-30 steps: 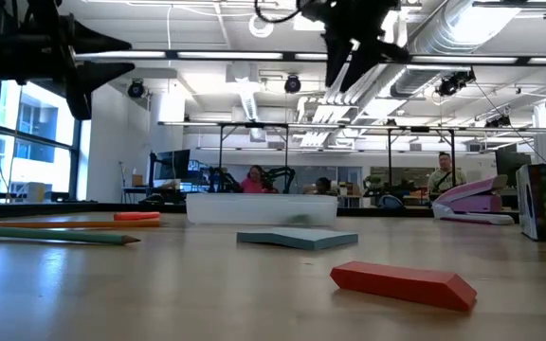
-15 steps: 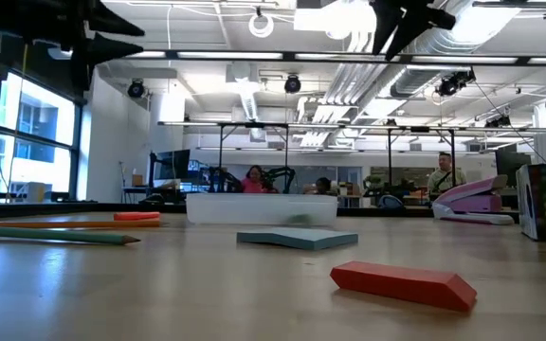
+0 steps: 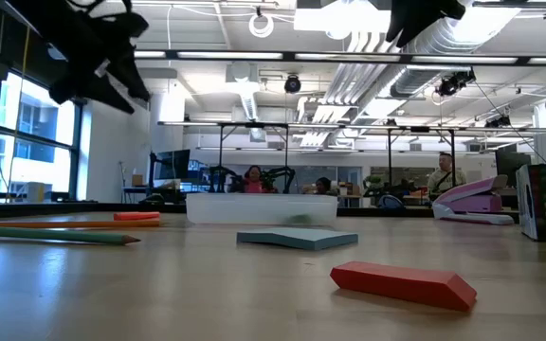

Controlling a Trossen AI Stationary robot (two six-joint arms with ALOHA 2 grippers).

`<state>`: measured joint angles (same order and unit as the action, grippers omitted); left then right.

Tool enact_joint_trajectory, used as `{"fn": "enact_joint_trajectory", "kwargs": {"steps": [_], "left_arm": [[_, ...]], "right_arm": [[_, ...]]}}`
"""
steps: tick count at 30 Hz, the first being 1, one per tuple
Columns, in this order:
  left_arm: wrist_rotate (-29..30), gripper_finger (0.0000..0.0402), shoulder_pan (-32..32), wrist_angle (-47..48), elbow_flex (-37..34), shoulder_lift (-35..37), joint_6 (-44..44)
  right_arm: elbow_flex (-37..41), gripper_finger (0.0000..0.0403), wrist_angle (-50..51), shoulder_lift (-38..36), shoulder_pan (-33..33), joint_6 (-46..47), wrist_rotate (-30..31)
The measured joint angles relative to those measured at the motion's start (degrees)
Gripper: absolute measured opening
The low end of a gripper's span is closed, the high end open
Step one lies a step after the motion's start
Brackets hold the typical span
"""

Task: Pack school essentials
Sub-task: Put the orange pen into the blue supply box

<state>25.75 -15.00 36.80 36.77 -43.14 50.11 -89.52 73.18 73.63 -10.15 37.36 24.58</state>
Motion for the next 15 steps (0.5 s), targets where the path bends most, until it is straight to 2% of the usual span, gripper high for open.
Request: {"fn": "enact_joint_trajectory", "kwargs": {"steps": [6, 15], "left_arm": [[-2.5, 0.0192, 0.0, 2.2, 0.0, -8.2, 9.0], [-4.6, 0.0182, 0.0, 2.6, 0.0, -19.4, 14.2]], "right_arm": [[0.0, 0.0124, 0.0, 0.0, 0.0, -4.4, 0.0], [0.0, 0.0124, 0.0, 0.0, 0.0, -9.4, 0.0]]}}
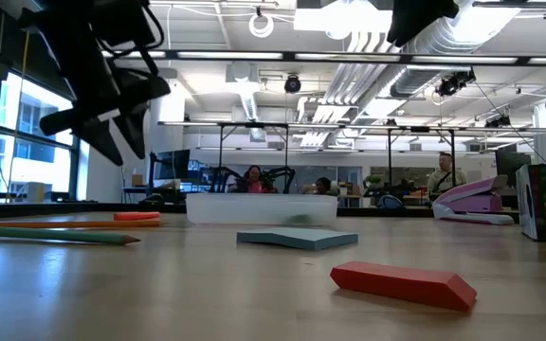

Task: Pack school essentials
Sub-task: Put the orange pen into the blue supply box

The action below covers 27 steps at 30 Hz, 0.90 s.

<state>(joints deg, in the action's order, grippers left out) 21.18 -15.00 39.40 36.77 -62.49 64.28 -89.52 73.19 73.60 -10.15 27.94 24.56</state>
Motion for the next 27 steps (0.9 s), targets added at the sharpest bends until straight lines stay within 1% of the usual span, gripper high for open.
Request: {"fn": "enact_joint_trajectory", "kwargs": {"steps": [5, 11, 16, 24, 27], "left_arm": [[-0.1, 0.0182, 0.0, -0.9, 0.0, -5.7, 1.7], [-0.5, 0.0182, -0.3, -4.3, 0.0, -10.9, 2.2], [-3.0, 0.0182, -3.0, -4.8, 0.0, -14.8, 2.4], [-6.9, 0.0182, -7.4, -6.4, 0.0, -18.9, -1.7], [-7.5, 0.0182, -8.4, -6.5, 0.0, -20.6, -2.4]], "right_arm": [[0.0, 0.0124, -0.1, 0.0, 0.0, -1.4, 0.0], [0.0, 0.0124, 0.0, 0.0, 0.0, -1.4, 0.0], [0.0, 0.0124, 0.1, 0.0, 0.0, -1.4, 0.0], [0.0, 0.0124, 0.1, 0.0, 0.0, -2.5, 0.0], [0.0, 0.0124, 0.2, 0.0, 0.0, -2.5, 0.0]]}}
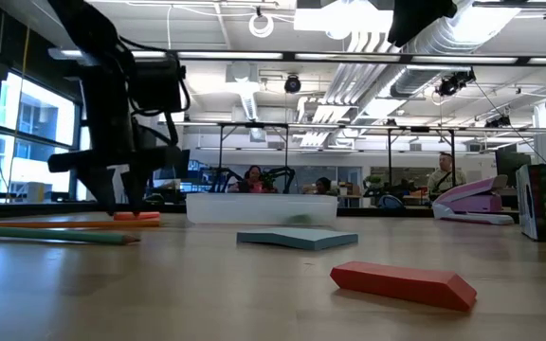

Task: Pack school essentials
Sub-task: Put the orange pen into the blue supply box

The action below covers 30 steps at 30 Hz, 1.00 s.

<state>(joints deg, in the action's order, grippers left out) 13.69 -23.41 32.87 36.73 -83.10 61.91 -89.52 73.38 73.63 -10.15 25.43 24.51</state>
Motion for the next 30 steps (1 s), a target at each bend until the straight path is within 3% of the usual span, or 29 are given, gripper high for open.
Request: {"fn": "enact_joint_trajectory", "kwargs": {"steps": [8, 20, 30], "left_arm": [[-2.1, 0.0157, -2.0, 0.0, 0.4, -3.7, -3.3], [-2.6, 0.0055, -2.0, -0.7, 0.3, -4.0, -7.3], [-2.5, 0.0060, -2.1, -0.2, -0.2, -1.5, -7.6]], "right_arm": [[0.0, 0.0124, 0.2, 0.0, 0.0, -0.5, 0.0], [0.0, 0.0124, 0.2, 0.0, 0.0, -1.5, 0.0], [0.0, 0.0124, 0.7, 0.0, 0.0, -1.5, 0.0]]}}
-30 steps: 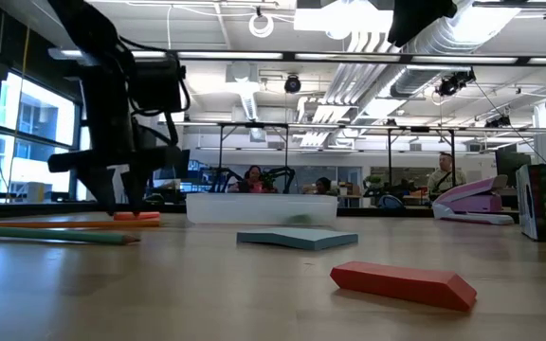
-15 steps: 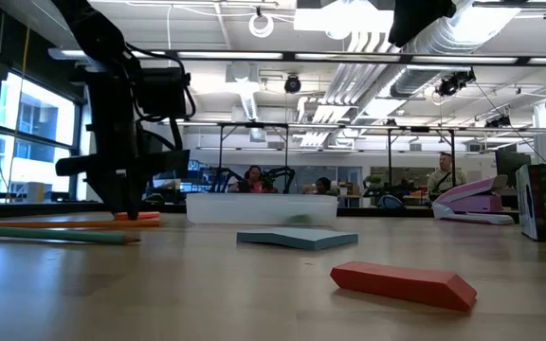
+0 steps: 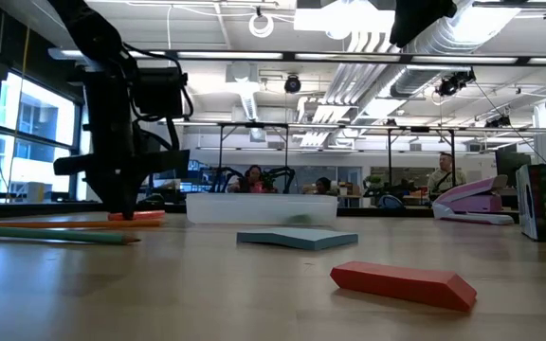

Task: Pack school essentials
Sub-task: Put the orange pen into the blue supply box

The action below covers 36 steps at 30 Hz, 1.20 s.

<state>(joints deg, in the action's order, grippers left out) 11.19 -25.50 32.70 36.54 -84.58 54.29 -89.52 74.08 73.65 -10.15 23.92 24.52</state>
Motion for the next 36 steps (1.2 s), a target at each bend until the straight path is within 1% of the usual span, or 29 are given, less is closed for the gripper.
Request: {"fn": "enact_joint_trajectory", "kwargs": {"steps": [3, 7, 12, 15, 18, 23, 26, 29, 31, 36], "left_arm": [[0.0, 0.0061, 0.0, 1.2, -0.3, 2.4, 0.0], [0.1, 0.0061, 0.0, 0.3, -0.2, 5.9, -0.3], [0.1, 0.0062, 0.0, -3.2, -0.1, 10.6, -2.0], [-0.6, 0.0062, 0.5, -9.6, 0.0, 13.1, -6.2], [-2.7, 0.0062, 1.2, -18.9, 0.1, 14.8, -11.2], [-7.5, 0.0062, 1.7, -34.1, 0.2, 14.7, -18.1], [-10.0, 0.0062, 1.7, -38.6, 0.2, 13.5, -22.8], [-10.5, 0.0062, 1.7, -37.0, 2.6, 12.0, -27.8], [-10.5, 0.0062, 1.7, -34.1, 4.7, 10.9, -33.0], [-8.2, 0.0062, 1.7, -26.2, 11.3, 6.0, -44.1]], "right_arm": [[0.0, 0.0124, 0.0, 0.0, 0.0, 0.0, 0.0], [0.0, 0.0124, 0.0, 0.0, 0.0, 0.0, 0.0], [0.0, 0.0124, 0.0, 0.0, 0.0, 0.2, 0.0], [0.0, 0.0124, 0.0, 0.0, 0.0, 0.2, 0.2], [0.0, 0.0124, 0.0, 0.0, 0.0, 0.2, 0.6], [0.0, 0.0124, -0.1, 0.0, 0.0, 0.2, 0.6], [0.0, 0.0124, -0.2, 0.0, 0.0, 0.1, 0.7], [0.0, 0.0124, -0.2, 0.0, 0.0, 0.0, 1.2], [0.0, 0.0124, -0.2, 0.0, 0.0, 0.0, 1.8], [0.0, 0.0124, -0.6, 0.0, 0.0, 0.0, 2.0]]}}
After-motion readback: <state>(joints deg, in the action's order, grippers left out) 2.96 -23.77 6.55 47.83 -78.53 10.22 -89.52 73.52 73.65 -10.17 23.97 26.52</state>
